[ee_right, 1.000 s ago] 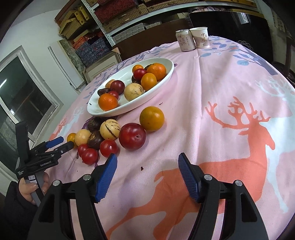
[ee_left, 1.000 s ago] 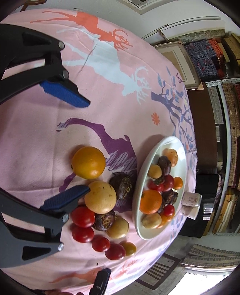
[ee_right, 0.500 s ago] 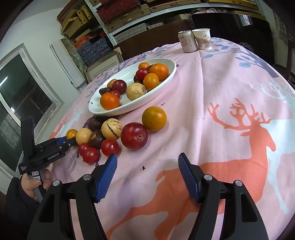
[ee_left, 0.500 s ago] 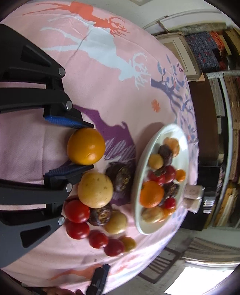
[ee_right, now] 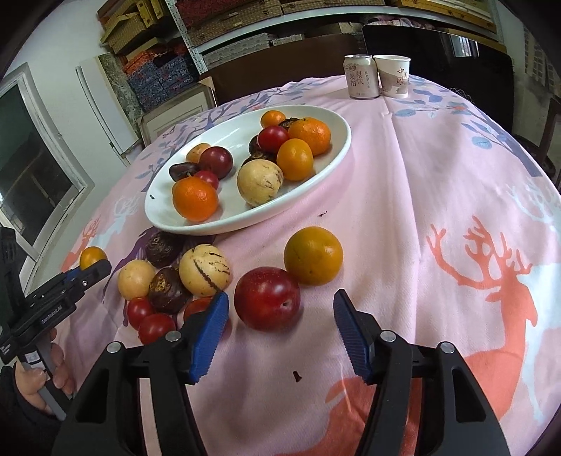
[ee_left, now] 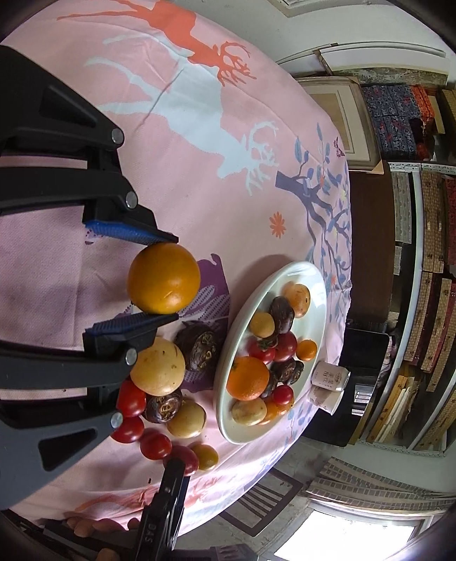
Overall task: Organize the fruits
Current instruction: 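Grasp a large red plum with the right gripper while the left gripper holds the orange fruit, then carry the orange fruit and red plum onto the white plate and release both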
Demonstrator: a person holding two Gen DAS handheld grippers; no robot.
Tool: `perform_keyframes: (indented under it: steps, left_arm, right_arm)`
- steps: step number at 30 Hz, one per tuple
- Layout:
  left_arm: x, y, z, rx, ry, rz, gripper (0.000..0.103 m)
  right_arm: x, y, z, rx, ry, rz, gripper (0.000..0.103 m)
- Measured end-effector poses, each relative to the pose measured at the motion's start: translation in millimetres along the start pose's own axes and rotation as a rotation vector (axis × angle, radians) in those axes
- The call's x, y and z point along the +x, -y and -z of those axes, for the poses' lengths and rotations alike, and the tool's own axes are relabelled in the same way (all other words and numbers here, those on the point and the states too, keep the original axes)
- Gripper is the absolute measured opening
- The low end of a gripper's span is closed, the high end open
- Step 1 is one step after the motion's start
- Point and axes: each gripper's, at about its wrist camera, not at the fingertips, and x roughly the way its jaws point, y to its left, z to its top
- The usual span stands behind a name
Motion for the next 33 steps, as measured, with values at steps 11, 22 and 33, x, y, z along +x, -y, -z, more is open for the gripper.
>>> perform_keyframes:
  steps: [11, 22, 33]
  left_arm:
    - [3, 0, 0, -0.003, -0.007, 0.013, 0.036]
    - [3, 0, 0, -0.004, -0.007, 0.012, 0.036]
    - [-4, -2, 0, -0.012, 0.022, 0.008, 0.036]
  right_arm:
    - [10, -17, -5, -0.055, -0.013, 0.072, 0.039]
    - [-19, 0, 12, -0.014, 0.026, 0.029, 0.039]
    - [-54, 38, 23, 0.046, 0.097, -0.005, 0.039]
